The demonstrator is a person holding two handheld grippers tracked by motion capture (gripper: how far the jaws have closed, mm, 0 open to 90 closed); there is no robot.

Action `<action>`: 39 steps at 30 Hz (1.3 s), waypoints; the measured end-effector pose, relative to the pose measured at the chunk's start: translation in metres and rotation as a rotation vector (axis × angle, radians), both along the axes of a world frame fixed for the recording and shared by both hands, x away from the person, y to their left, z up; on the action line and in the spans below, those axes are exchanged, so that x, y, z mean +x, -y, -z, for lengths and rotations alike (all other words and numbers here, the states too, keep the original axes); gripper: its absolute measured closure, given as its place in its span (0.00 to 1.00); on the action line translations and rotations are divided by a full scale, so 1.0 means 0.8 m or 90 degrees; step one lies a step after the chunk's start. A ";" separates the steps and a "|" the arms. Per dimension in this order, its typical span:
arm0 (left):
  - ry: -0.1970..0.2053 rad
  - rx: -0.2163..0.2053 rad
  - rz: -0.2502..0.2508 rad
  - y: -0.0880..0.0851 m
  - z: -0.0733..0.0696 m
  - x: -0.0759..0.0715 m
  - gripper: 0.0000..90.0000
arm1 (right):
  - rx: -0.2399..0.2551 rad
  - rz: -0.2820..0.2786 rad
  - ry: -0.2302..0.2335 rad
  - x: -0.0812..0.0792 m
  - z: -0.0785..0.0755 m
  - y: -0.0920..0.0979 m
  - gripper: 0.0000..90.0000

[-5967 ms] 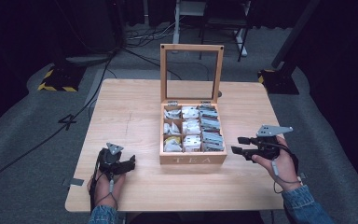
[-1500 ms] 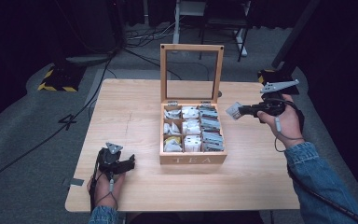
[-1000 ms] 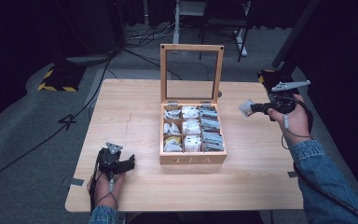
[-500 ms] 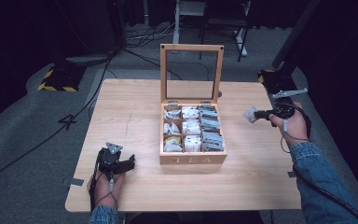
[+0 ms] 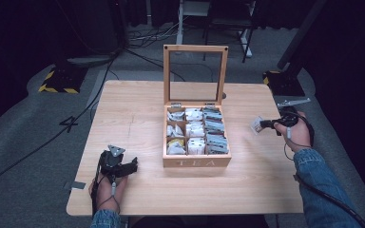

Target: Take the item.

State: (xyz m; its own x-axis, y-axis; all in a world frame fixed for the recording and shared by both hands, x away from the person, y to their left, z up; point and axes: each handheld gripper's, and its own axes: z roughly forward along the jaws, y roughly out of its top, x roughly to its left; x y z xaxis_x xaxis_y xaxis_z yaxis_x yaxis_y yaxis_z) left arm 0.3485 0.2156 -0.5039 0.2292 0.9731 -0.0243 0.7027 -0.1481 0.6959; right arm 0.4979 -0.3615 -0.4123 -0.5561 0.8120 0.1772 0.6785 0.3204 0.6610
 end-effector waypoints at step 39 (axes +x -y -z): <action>-0.001 -0.001 0.000 0.000 0.000 0.000 0.22 | -0.017 0.074 -0.032 -0.003 0.049 0.031 0.67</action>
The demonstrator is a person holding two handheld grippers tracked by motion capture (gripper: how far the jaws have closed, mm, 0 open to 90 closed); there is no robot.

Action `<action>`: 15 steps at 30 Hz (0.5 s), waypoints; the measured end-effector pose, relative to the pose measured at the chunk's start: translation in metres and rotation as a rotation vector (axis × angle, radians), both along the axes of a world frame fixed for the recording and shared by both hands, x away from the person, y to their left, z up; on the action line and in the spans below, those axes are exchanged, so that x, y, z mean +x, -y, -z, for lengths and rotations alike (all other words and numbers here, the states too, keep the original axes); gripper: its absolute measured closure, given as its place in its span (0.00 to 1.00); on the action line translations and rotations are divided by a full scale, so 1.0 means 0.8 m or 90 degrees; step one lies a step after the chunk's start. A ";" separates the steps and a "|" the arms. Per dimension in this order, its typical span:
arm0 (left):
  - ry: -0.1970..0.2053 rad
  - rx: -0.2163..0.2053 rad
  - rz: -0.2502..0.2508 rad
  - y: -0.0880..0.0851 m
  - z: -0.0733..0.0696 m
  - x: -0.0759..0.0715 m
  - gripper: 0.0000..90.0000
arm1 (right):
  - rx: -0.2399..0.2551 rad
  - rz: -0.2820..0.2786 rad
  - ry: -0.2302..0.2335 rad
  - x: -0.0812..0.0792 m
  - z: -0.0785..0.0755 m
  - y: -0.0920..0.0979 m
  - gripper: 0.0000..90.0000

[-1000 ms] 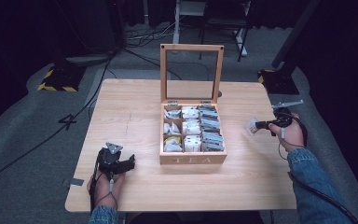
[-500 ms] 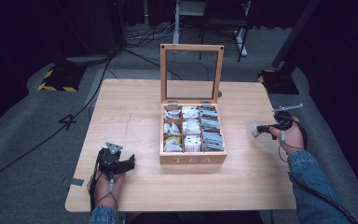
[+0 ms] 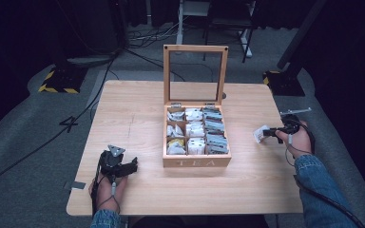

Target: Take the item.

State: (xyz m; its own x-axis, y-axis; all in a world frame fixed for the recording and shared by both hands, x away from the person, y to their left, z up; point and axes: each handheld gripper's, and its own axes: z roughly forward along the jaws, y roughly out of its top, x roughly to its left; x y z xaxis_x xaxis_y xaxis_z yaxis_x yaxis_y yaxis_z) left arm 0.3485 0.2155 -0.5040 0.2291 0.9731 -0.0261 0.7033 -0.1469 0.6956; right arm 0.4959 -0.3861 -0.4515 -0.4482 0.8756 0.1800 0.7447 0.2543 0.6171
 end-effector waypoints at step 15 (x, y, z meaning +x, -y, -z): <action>0.000 0.000 0.000 0.000 0.000 0.000 0.22 | 0.039 0.009 0.111 -0.017 -0.029 0.005 0.49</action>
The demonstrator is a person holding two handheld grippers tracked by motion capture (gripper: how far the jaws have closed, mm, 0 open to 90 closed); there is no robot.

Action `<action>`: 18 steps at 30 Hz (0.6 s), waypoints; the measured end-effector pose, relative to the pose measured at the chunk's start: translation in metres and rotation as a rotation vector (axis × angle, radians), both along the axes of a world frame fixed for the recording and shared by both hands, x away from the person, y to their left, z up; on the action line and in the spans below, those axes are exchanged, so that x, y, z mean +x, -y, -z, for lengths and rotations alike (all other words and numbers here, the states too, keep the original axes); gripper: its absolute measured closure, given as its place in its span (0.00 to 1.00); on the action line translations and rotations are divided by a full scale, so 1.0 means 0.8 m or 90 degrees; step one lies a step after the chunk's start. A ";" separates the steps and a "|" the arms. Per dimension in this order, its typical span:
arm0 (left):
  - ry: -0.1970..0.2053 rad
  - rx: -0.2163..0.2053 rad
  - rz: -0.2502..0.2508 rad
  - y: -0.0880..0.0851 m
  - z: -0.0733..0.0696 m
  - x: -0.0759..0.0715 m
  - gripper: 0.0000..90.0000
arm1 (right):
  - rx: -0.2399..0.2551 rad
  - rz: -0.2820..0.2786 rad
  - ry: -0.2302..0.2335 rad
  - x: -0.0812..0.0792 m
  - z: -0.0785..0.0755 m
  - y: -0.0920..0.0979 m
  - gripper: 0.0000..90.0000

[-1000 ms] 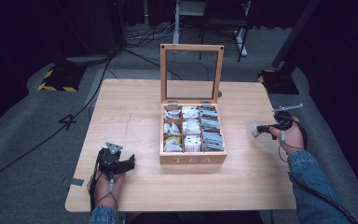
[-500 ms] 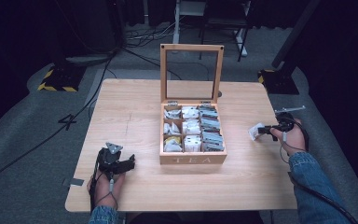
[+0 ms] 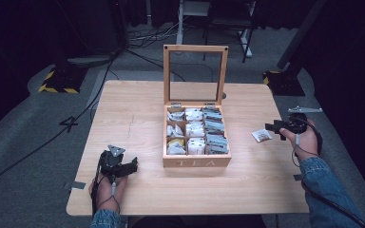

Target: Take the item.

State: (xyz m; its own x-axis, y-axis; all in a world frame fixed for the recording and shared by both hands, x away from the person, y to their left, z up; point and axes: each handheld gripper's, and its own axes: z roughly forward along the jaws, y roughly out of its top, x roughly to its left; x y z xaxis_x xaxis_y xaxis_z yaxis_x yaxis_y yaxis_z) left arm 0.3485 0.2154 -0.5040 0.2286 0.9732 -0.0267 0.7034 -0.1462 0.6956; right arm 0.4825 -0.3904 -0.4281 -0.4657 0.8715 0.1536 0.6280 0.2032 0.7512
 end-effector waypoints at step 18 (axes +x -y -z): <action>0.000 0.001 0.000 0.000 0.000 0.000 0.22 | 0.057 -0.097 0.056 -0.064 -0.034 -0.031 0.49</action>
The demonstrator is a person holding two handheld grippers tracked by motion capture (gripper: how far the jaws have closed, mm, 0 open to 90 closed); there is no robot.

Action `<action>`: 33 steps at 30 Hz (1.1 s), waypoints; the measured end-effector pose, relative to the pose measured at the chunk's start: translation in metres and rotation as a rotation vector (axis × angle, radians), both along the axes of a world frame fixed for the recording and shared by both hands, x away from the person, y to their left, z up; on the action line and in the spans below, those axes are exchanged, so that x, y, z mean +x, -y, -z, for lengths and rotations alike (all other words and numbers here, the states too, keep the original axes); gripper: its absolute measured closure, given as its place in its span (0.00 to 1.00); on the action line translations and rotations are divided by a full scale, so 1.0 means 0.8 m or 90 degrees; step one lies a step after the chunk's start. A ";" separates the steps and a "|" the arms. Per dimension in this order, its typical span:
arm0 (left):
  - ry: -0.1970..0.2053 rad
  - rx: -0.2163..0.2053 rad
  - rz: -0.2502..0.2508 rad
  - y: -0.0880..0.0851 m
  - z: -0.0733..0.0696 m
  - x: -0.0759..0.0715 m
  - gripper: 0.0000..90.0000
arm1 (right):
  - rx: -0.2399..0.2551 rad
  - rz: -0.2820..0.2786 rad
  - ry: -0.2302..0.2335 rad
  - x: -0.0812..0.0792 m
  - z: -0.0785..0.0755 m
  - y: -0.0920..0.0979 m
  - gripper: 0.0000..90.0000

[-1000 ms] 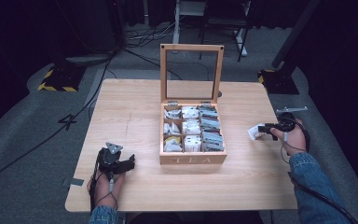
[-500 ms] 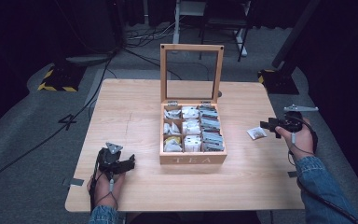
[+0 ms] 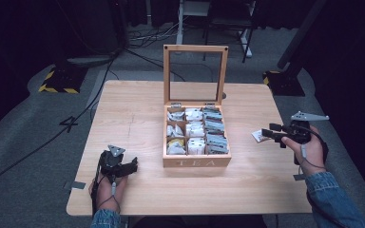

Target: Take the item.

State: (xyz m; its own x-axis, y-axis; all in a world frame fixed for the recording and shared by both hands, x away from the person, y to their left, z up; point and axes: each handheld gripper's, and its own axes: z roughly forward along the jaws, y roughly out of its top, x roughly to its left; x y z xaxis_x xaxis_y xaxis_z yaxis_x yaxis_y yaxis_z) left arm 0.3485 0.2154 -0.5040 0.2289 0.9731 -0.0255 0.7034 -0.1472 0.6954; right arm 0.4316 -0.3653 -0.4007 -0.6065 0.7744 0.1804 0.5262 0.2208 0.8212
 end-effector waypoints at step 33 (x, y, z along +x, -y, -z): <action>0.001 -0.002 0.000 0.001 0.000 -0.001 0.22 | -0.035 -0.090 0.016 -0.097 0.061 -0.047 0.45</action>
